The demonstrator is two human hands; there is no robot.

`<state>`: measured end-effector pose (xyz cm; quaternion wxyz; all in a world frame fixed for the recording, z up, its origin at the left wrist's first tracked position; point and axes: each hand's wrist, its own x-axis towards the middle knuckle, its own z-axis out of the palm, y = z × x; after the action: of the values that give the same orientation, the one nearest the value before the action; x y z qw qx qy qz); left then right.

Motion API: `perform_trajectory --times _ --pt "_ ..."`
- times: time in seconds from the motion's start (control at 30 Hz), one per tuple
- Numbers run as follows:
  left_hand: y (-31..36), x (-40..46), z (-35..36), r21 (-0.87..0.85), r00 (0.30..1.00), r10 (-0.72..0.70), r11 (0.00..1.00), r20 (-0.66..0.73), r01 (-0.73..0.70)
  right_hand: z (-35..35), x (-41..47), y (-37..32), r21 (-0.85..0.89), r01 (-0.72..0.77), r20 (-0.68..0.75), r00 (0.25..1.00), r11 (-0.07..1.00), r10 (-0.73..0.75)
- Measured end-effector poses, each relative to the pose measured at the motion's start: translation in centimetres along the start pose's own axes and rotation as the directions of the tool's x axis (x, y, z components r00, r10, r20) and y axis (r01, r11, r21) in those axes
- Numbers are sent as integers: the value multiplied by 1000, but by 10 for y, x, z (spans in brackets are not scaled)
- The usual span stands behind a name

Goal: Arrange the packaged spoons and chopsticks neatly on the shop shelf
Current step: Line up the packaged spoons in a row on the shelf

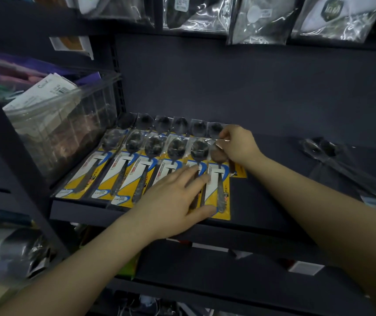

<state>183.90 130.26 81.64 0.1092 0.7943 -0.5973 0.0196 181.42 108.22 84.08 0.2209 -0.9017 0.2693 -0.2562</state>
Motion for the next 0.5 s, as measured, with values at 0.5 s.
perform_trajectory --times 0.5 --pt "2 13 0 8 982 154 988 112 -155 -5 -9 46 -430 91 367 927 898 82"
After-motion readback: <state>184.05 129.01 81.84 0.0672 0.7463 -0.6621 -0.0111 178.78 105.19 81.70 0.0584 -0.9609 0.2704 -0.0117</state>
